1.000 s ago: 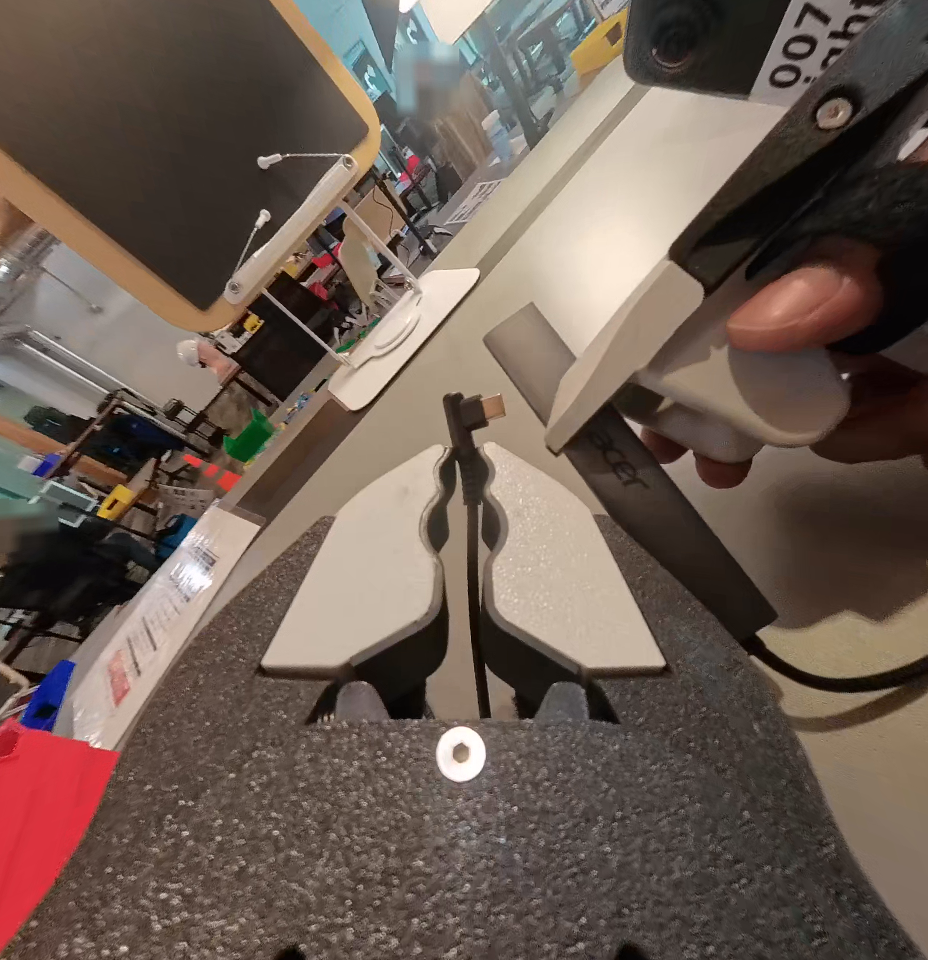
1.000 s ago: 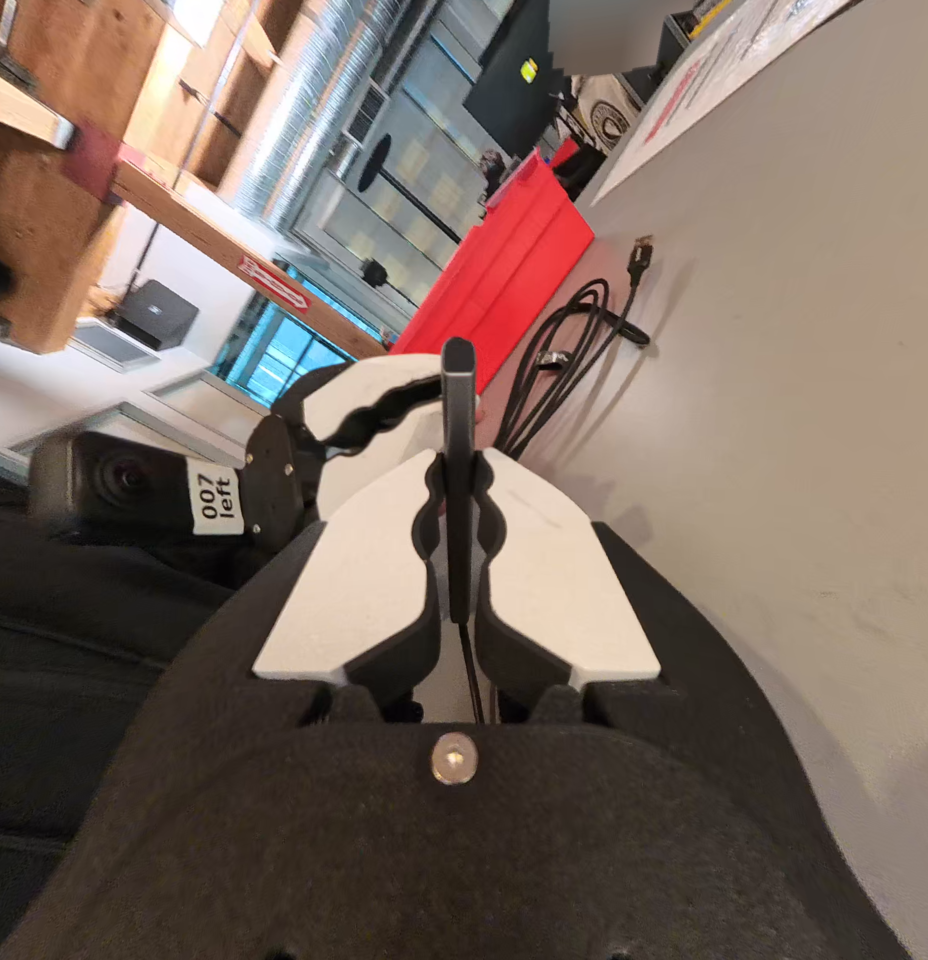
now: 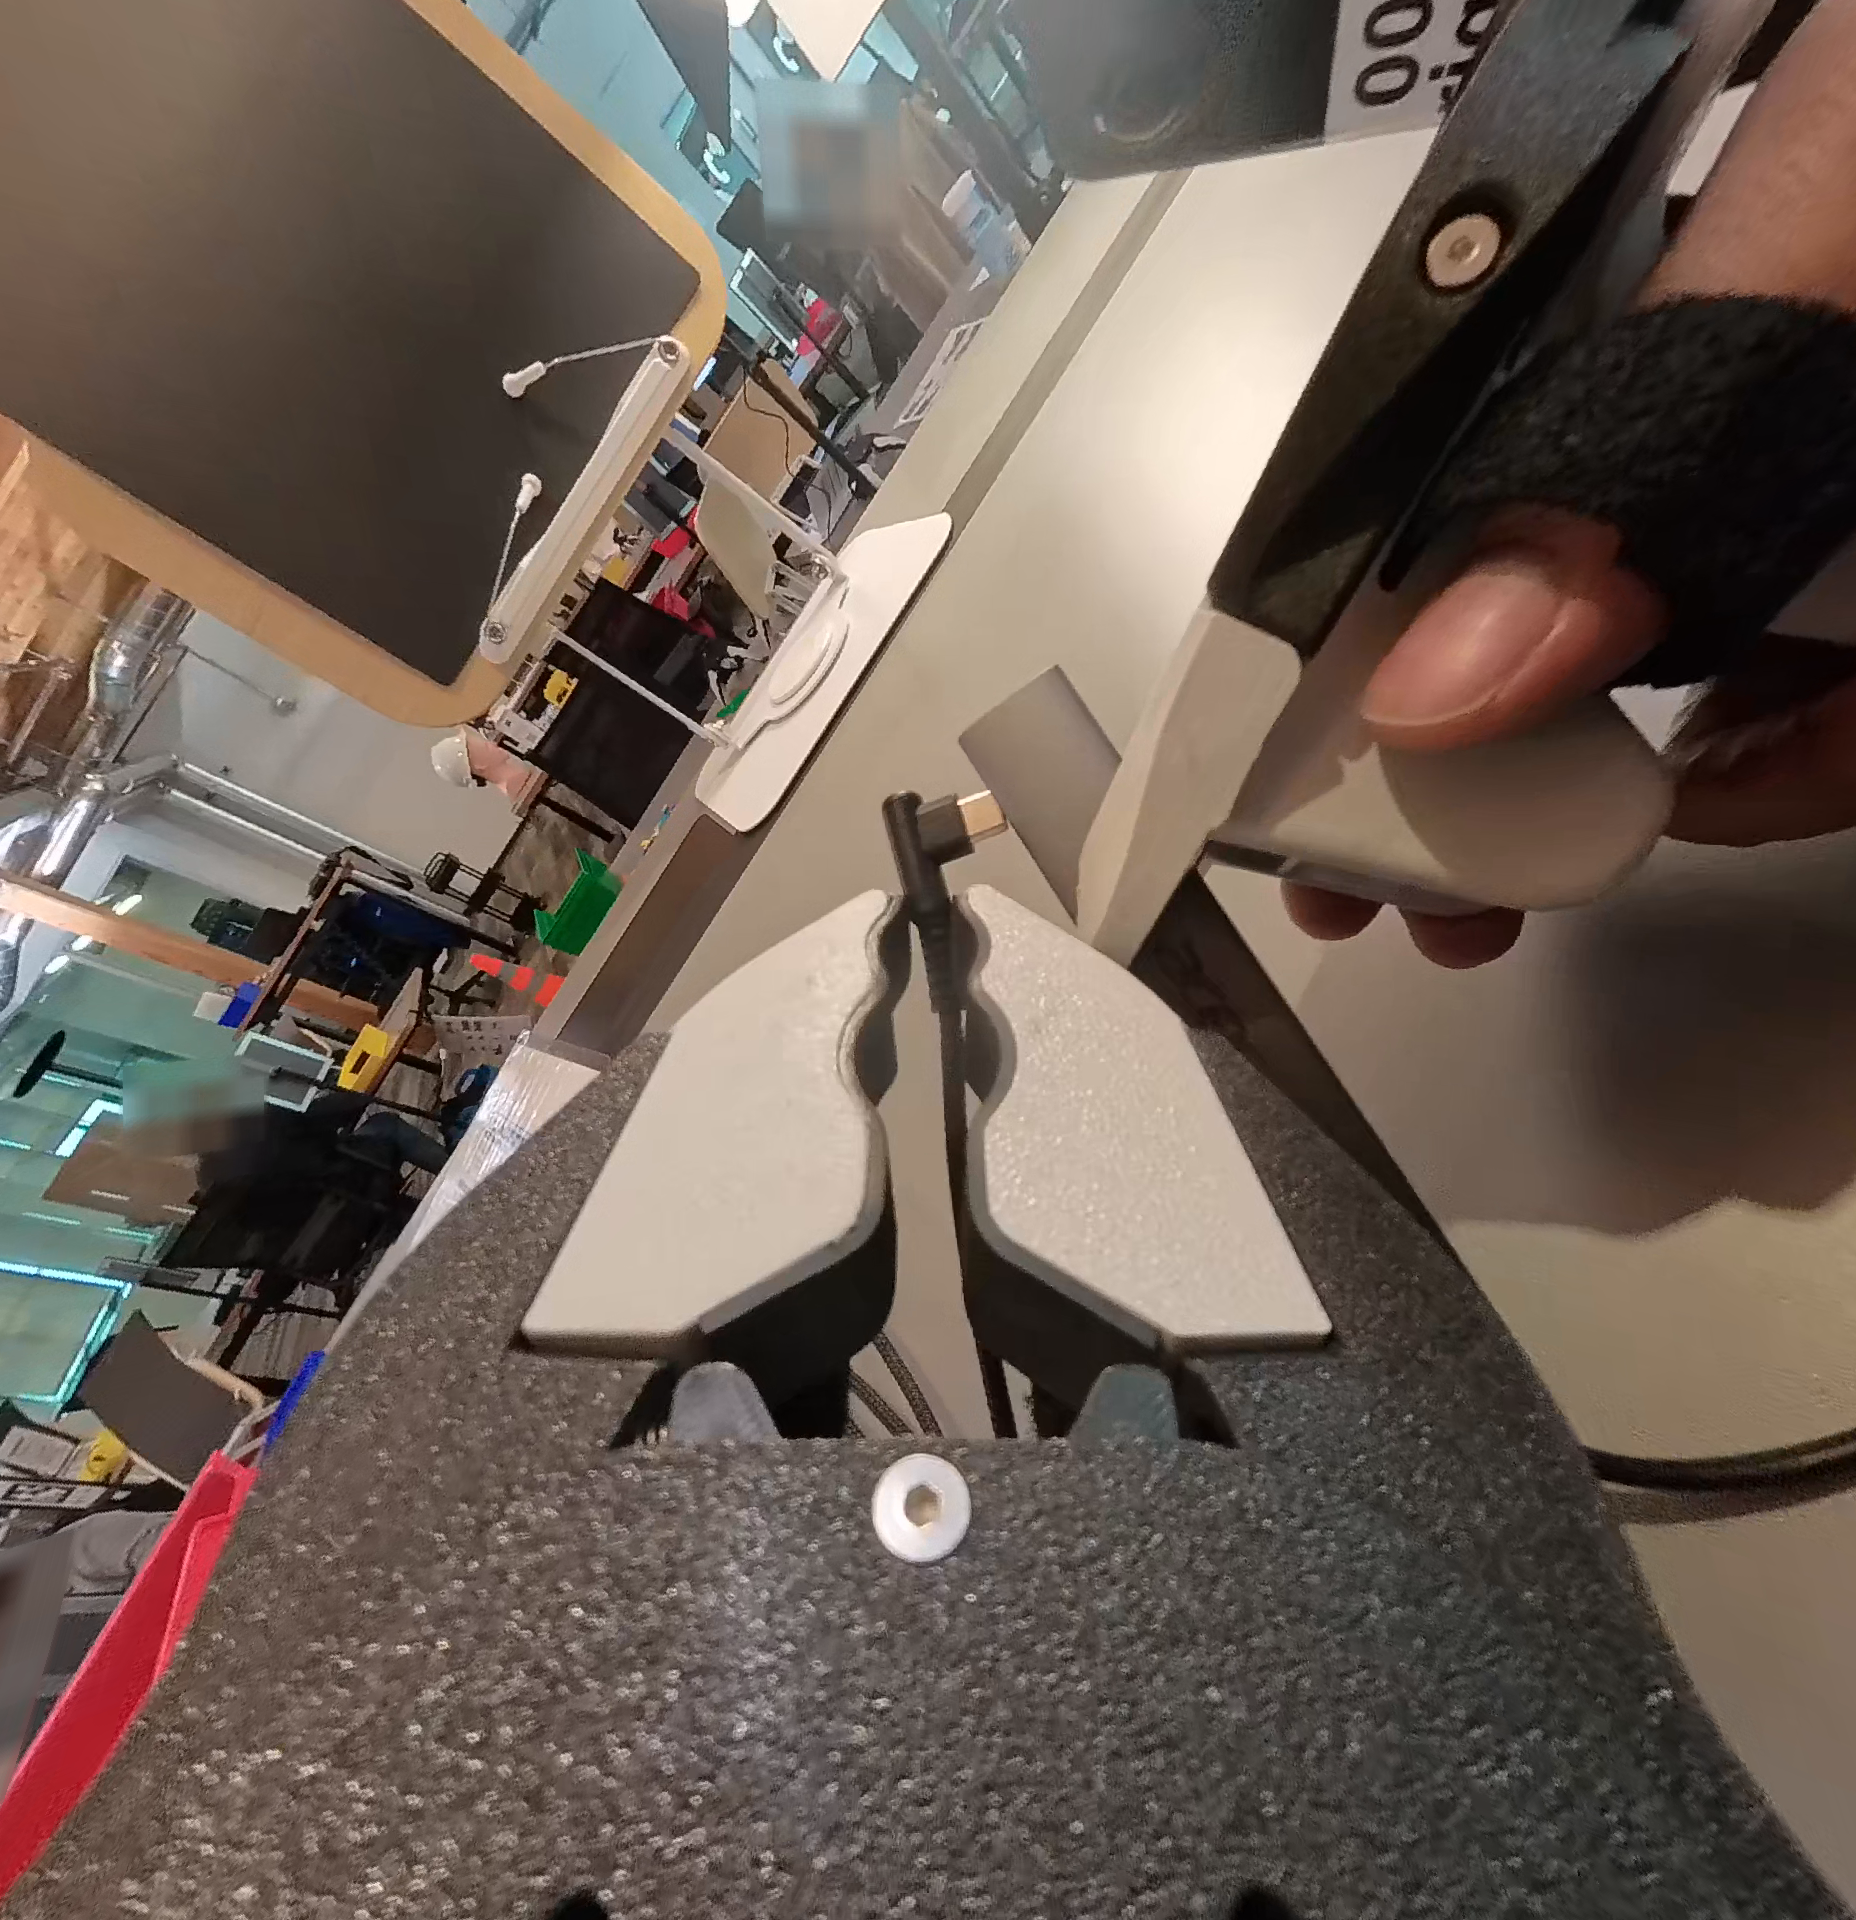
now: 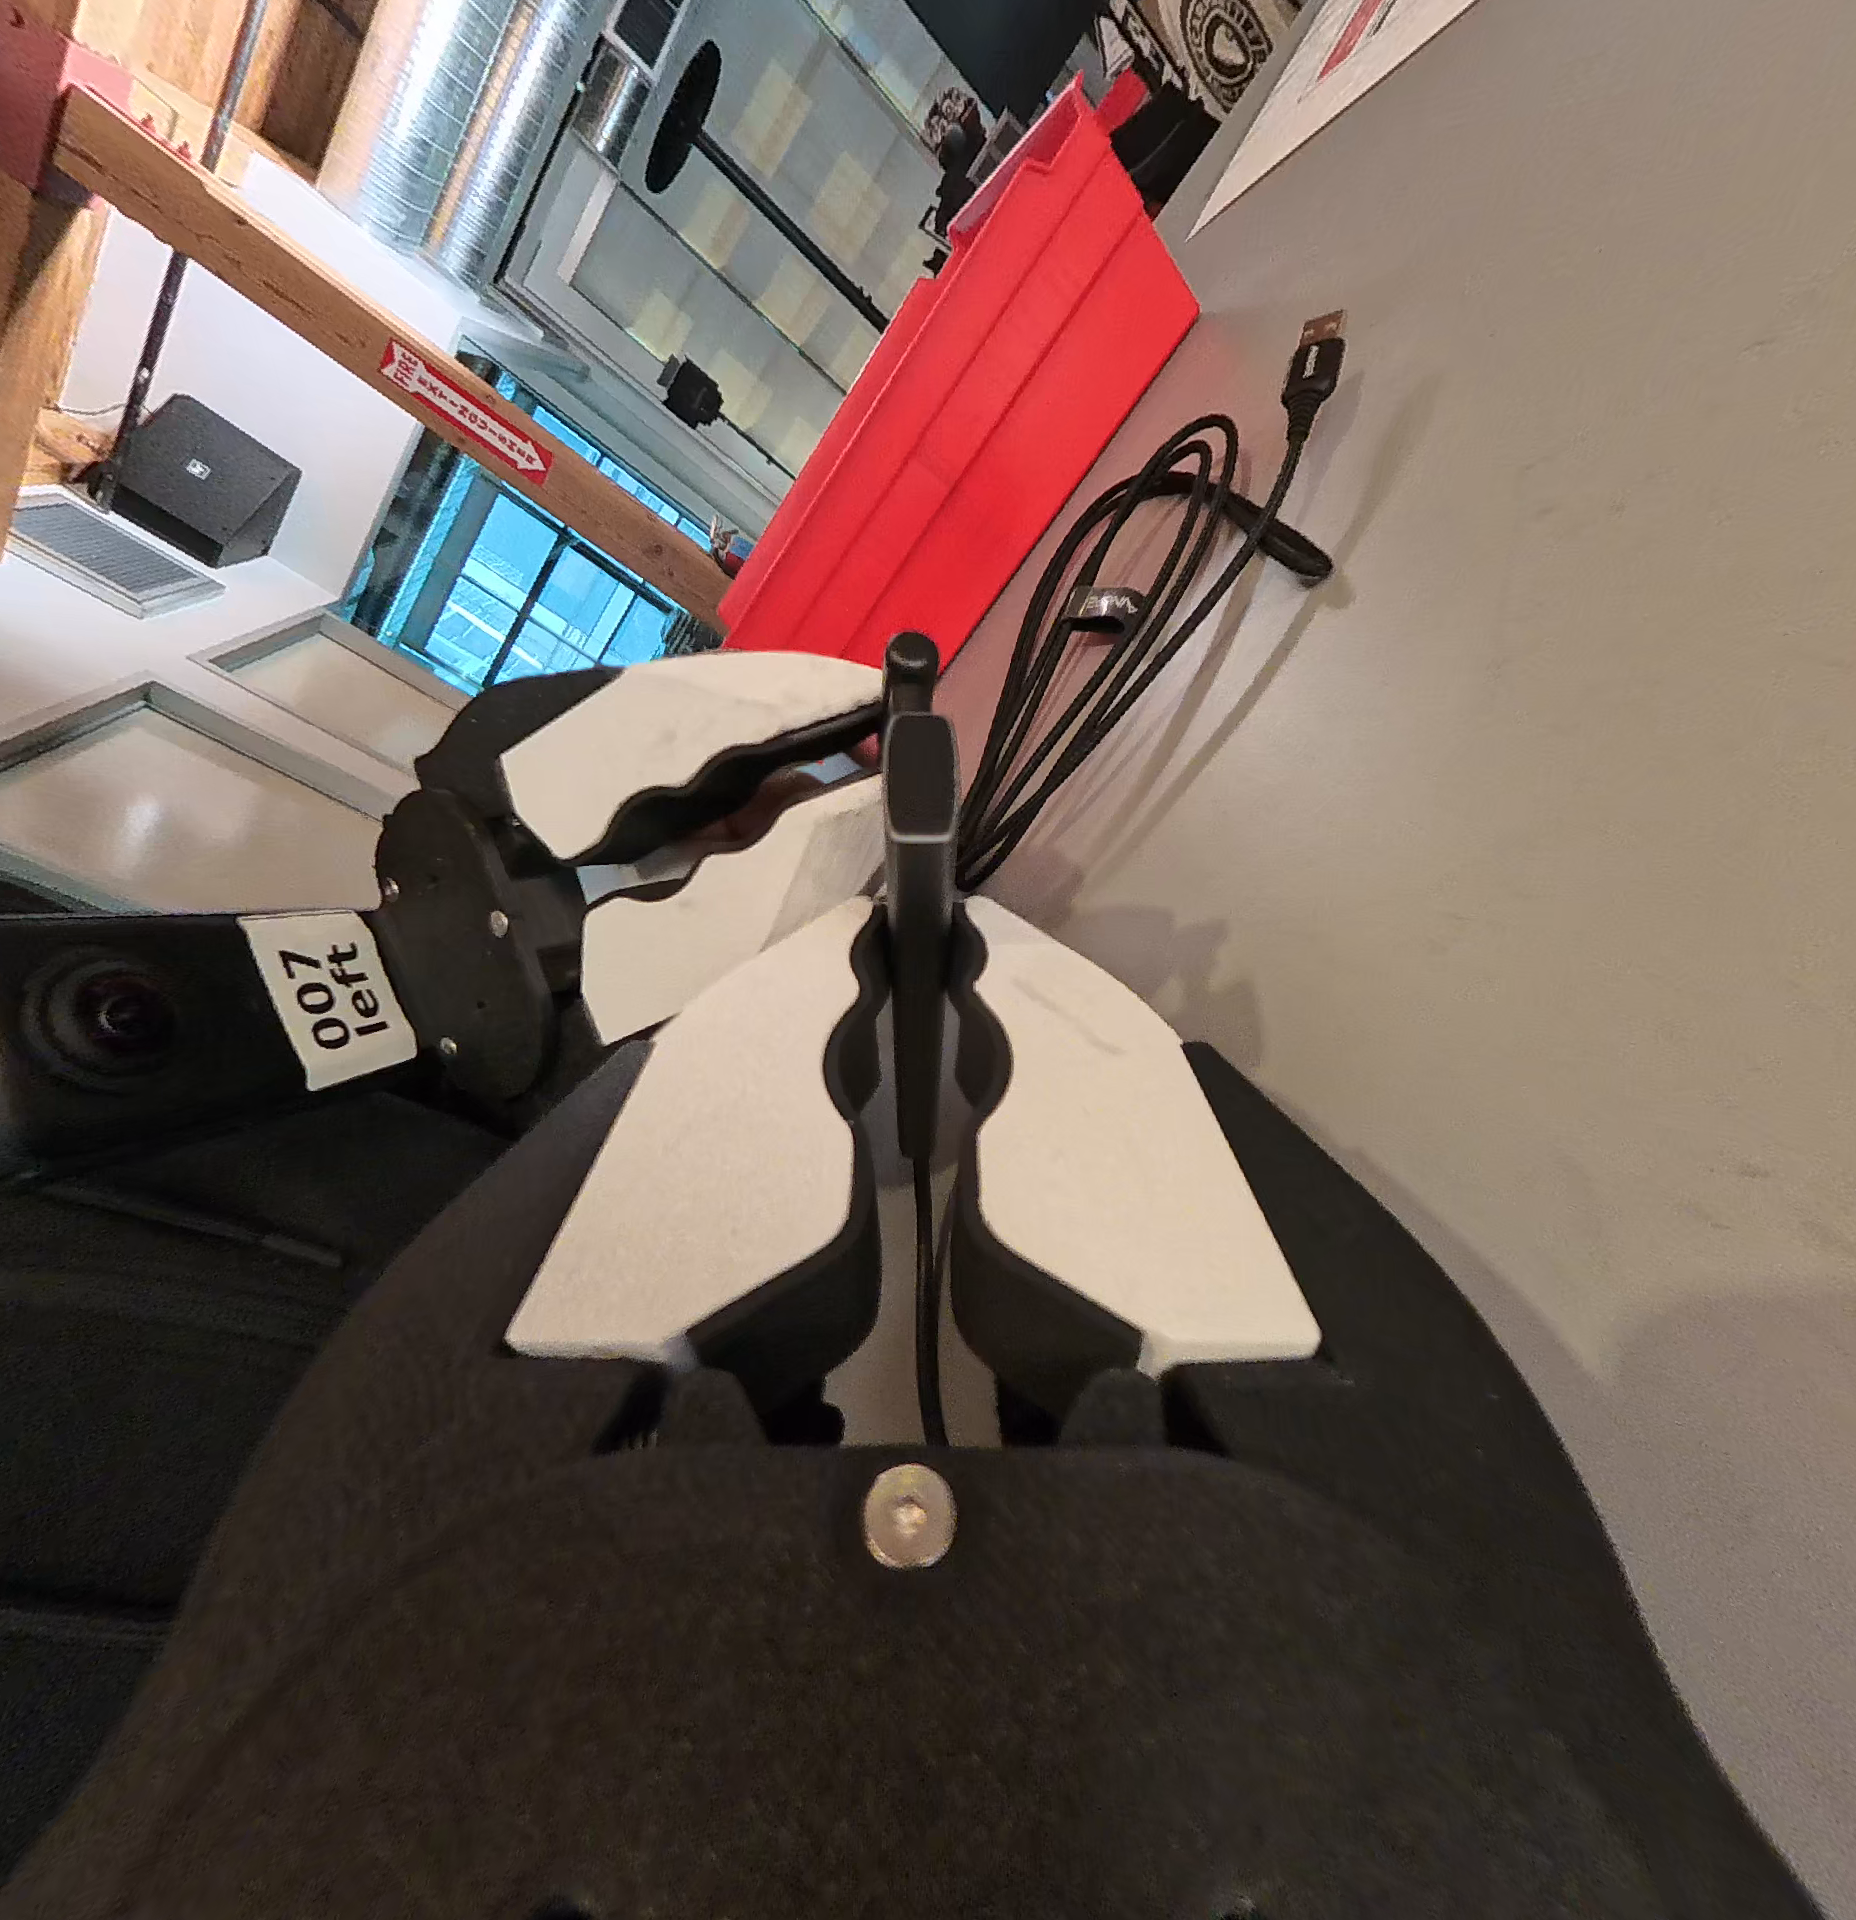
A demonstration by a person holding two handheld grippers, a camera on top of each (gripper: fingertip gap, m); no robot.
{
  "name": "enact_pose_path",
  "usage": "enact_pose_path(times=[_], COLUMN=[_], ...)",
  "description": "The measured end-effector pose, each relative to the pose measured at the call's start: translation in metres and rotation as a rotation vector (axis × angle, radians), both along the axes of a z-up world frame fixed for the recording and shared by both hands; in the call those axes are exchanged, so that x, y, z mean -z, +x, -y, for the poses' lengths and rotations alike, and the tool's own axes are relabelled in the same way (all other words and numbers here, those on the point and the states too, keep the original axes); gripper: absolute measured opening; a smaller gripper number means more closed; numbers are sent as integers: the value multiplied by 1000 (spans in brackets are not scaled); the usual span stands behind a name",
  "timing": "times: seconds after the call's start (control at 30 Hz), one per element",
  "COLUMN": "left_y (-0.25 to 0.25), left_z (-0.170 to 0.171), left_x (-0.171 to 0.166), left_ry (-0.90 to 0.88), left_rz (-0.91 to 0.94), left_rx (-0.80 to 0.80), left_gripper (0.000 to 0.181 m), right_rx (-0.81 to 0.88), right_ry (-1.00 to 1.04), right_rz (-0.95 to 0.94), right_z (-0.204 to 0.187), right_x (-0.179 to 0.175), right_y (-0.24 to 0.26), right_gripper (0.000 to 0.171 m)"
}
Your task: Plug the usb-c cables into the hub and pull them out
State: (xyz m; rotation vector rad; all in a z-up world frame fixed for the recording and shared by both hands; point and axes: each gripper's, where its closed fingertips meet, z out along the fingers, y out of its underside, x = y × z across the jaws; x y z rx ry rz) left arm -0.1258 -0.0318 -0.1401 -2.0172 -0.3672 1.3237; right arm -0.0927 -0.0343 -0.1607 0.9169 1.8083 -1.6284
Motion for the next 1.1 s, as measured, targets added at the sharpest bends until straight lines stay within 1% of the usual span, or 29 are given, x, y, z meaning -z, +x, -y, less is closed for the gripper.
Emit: enact_pose_path(times=[0.13,0.23,0.43,0.77,0.83,0.93,1.1], left_y=[-1,1,5,8,9,12,17], left_z=[0,-1,-6,-9,-9,-11,-15], left_x=[-1,-1,4,8,9,10,14], left_ry=[-63,-117,-119,-188,-175,-110,-90], left_rz=[-34,-72,-56,-69,-51,-4,68], left_rx=[5,43,99,191,214,265,371], left_gripper=[8,8,8,9,9,9,9], right_rx=[-12,-18,-40,-85,-94,-128,-204], right_ry=[31,33,83,177,185,182,209], right_rz=[-12,-6,-12,-65,-73,-93,-118], right_z=[3,2,2,1,1,0,-1], right_x=[3,3,10,16,17,17,20], right_y=[3,3,5,6,6,8,15], right_gripper=[10,10,10,9,9,9,9])
